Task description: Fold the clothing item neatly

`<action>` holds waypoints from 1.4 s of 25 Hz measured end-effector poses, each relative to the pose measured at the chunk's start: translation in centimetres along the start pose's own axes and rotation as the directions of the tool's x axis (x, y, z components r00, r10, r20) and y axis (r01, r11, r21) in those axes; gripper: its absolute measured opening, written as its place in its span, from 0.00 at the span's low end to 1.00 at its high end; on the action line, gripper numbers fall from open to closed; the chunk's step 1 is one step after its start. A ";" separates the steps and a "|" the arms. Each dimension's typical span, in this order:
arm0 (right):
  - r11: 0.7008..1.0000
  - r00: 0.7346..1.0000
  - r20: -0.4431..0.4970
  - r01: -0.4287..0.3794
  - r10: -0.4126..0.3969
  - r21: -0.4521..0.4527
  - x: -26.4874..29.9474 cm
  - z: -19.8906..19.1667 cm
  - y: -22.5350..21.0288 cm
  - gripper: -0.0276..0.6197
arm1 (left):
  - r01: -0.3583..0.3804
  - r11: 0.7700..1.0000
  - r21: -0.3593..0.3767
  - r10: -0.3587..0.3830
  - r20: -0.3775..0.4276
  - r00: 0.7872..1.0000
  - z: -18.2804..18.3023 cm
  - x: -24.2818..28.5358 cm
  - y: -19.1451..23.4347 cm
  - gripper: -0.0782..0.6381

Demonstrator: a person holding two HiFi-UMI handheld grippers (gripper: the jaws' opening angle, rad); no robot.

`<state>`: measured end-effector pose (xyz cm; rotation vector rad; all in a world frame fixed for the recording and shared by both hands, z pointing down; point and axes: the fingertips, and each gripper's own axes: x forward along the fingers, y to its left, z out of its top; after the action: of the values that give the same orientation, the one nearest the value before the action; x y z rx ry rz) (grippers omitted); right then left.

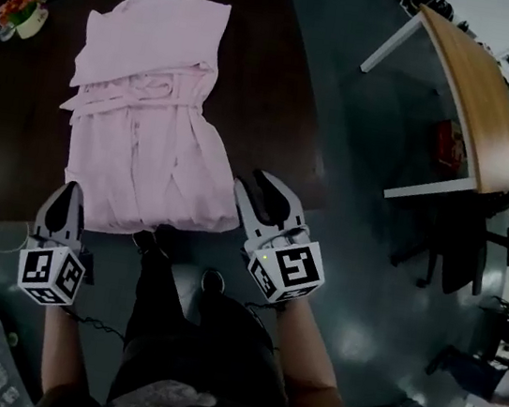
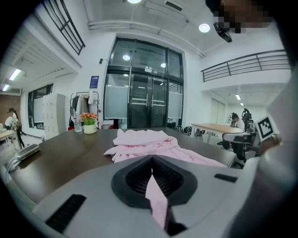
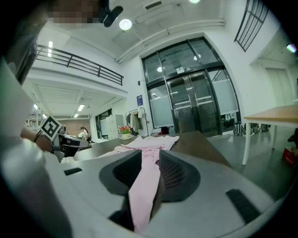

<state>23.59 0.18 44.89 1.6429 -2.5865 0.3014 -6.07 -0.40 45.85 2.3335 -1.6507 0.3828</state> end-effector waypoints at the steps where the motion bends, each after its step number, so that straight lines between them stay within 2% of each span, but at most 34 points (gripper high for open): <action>1: 1.000 1.000 0.014 0.012 -0.012 0.007 -1.0 -0.4 -0.6 0.21 | -0.015 1.000 0.013 0.015 -0.008 1.000 -0.6 -0.3 -0.7 0.12; 5: 0.997 0.998 0.005 0.068 -0.068 0.022 -4.3 -3.9 -2.1 0.21 | -0.054 0.998 0.040 0.057 -0.059 0.997 -4.6 -2.6 -2.7 0.12; 9: 0.993 0.991 -0.053 0.121 -0.121 -0.017 -7.5 -10.1 -1.1 0.21 | -0.032 0.999 0.040 0.034 -0.051 0.998 -9.9 -5.5 -4.5 0.12; 14: 0.993 0.977 -0.178 0.116 -0.114 0.000 -8.3 -19.0 1.2 0.21 | -0.041 0.998 0.037 0.043 -0.041 0.998 -16.2 -6.9 -3.8 0.12; 15: 0.995 0.977 -0.192 0.100 -0.095 0.013 -8.1 -20.7 1.8 0.26 | -0.038 0.999 0.034 0.040 -0.047 0.998 -17.7 -7.0 -3.3 0.13; 16: 0.996 0.975 -0.208 0.083 -0.076 0.026 -7.8 -22.4 2.3 0.35 | -0.024 0.999 0.027 0.025 -0.057 0.998 -19.3 -6.9 -2.9 0.19; 20: 0.997 0.964 -0.255 0.073 -0.071 0.000 -6.0 -28.4 2.4 0.47 | 0.076 0.997 -0.003 -0.076 -0.114 0.990 -26.3 -5.6 -0.8 0.44; 22: 0.996 0.959 -0.269 0.089 -0.091 -0.020 -5.1 -30.7 1.5 0.49 | 0.097 0.995 -0.004 -0.097 -0.141 0.985 -29.5 -4.9 0.6 0.48; 25: 0.994 0.956 -0.276 0.092 -0.104 -0.057 -2.9 -33.0 0.3 0.49 | 0.092 0.995 0.023 -0.087 -0.170 0.982 -33.5 -3.5 3.3 0.52; 29: 0.993 0.960 -0.262 0.081 -0.102 -0.089 -0.7 -35.3 -0.4 0.49 | 0.088 0.995 0.047 -0.081 -0.136 0.987 -36.4 -0.4 5.7 0.61; 32: 0.990 0.957 -0.277 0.050 -0.086 -0.135 1.0 -37.4 0.2 0.49 | 0.135 0.989 0.065 -0.129 -0.093 0.987 -37.3 2.0 6.0 0.64; 35: 0.988 0.951 -0.295 0.057 -0.098 -0.144 2.0 -38.7 0.7 0.49 | 0.213 0.974 0.076 -0.206 -0.095 0.974 -37.9 4.4 5.1 0.64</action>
<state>20.15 6.33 83.03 1.5152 -2.2610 0.3367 -11.99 7.58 83.04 2.4854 -1.3570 0.5112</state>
